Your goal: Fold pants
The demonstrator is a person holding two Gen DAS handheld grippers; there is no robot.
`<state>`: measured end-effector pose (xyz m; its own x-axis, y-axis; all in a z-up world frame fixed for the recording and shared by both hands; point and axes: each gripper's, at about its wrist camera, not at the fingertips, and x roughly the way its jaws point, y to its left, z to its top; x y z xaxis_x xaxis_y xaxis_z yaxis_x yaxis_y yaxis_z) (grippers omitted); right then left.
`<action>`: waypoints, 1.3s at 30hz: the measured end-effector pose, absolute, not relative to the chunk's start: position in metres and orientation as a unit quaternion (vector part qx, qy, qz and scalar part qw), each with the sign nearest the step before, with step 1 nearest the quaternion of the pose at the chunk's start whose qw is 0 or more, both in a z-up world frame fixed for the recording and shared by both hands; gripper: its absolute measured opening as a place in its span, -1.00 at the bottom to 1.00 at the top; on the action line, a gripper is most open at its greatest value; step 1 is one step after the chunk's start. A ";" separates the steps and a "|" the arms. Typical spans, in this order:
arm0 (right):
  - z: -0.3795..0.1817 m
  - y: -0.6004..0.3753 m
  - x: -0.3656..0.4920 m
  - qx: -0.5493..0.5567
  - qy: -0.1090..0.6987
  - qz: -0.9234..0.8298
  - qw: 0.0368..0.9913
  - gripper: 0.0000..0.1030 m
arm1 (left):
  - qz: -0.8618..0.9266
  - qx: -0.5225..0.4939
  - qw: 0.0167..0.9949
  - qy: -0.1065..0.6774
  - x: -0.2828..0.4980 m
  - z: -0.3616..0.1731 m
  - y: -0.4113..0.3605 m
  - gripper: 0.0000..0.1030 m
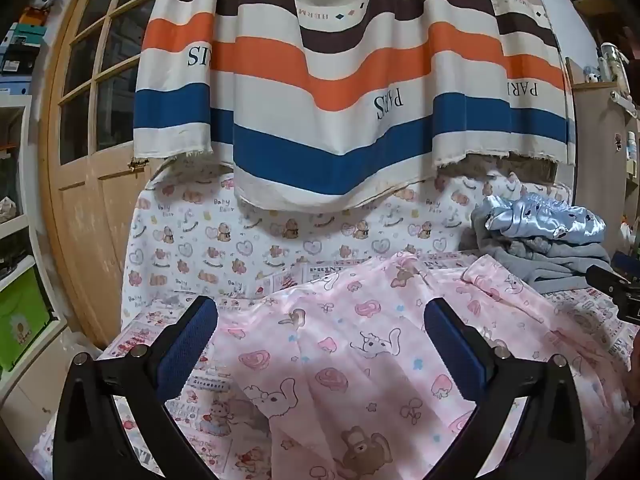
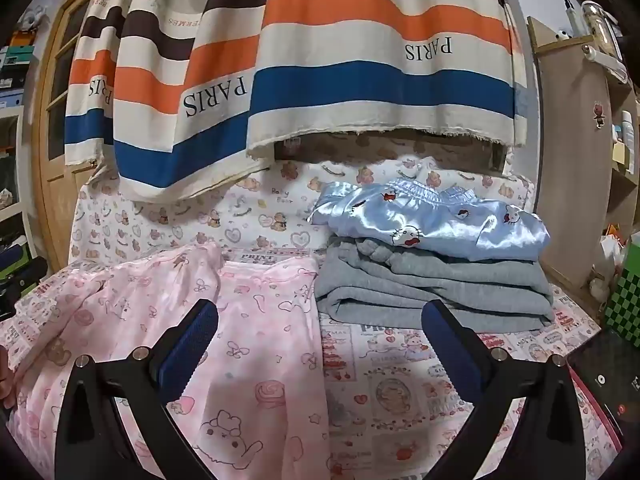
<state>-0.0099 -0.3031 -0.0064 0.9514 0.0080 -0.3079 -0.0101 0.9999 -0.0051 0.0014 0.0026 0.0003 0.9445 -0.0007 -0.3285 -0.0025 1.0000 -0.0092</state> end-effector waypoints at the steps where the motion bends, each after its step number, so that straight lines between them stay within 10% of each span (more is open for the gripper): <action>1: -0.007 -0.303 -0.009 -0.002 0.153 0.005 0.988 0.99 | 0.000 -0.007 0.986 0.165 0.003 0.000 0.004 0.99; 39: -0.004 -0.309 -0.020 0.009 0.135 -0.021 0.991 0.99 | 0.019 0.002 0.990 0.143 -0.005 0.002 0.003 0.99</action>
<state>-0.0201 -0.3089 -0.0042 0.9628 -0.0389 -0.2674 0.0438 0.9990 0.0124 -0.0047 0.0031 0.0018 0.9586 0.0371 -0.2824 -0.0362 0.9993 0.0084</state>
